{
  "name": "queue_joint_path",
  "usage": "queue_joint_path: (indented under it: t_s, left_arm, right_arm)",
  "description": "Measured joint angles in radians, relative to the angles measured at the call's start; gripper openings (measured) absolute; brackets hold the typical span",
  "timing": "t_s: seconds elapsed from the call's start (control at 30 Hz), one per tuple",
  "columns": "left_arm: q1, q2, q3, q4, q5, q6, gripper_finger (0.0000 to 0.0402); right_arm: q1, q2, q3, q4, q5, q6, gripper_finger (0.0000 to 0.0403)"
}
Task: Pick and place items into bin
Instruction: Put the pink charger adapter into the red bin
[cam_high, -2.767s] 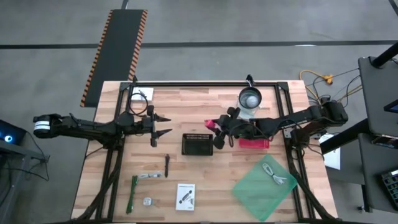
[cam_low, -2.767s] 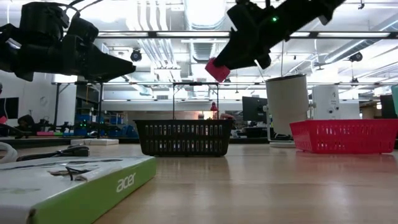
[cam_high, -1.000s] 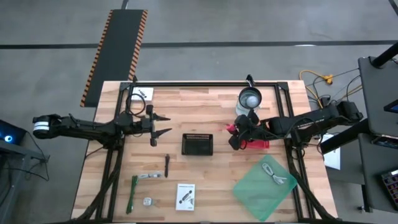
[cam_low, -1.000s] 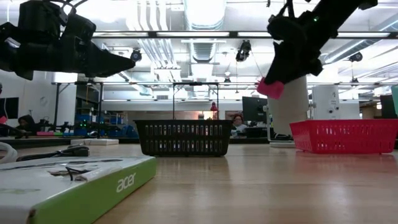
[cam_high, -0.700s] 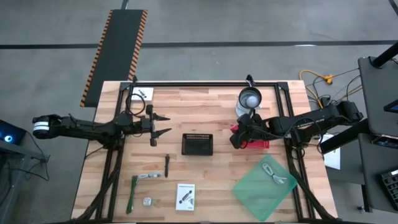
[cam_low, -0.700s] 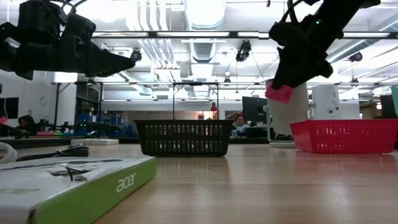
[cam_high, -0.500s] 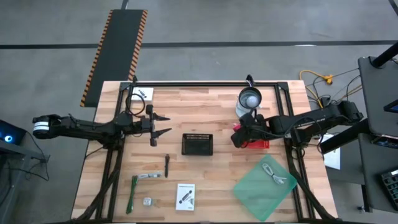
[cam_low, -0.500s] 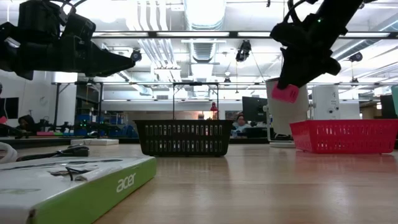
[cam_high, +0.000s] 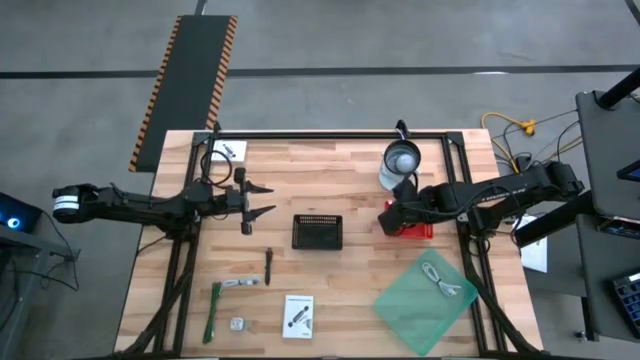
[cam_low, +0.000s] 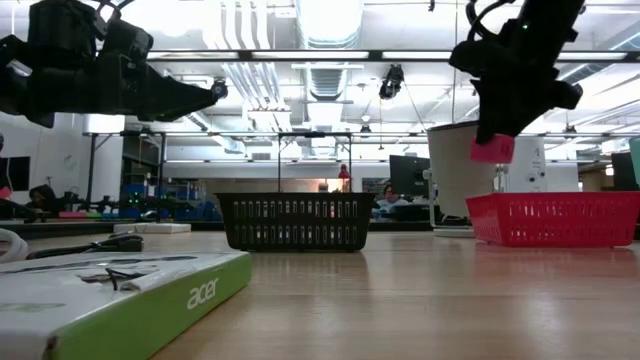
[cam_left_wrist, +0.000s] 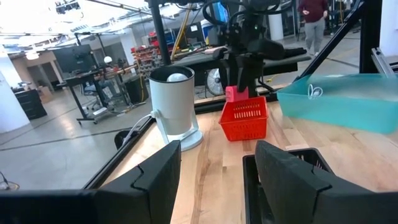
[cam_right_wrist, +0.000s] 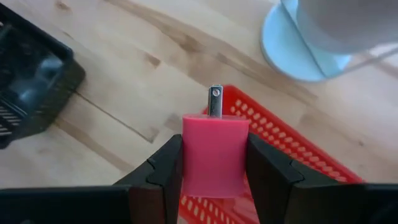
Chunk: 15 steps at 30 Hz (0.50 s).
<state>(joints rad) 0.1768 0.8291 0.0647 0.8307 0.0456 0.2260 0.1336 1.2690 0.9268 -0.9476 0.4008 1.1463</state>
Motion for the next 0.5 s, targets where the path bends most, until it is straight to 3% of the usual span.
queue_joint_path:
  t_s: [0.5]
  left_arm:
    - [0.000, 0.001, 0.000, 0.000, 0.000, 0.000, 0.0192]
  right_arm:
    - [-0.001, 0.000, 0.000, -0.095, -0.088, 0.140, 0.0128]
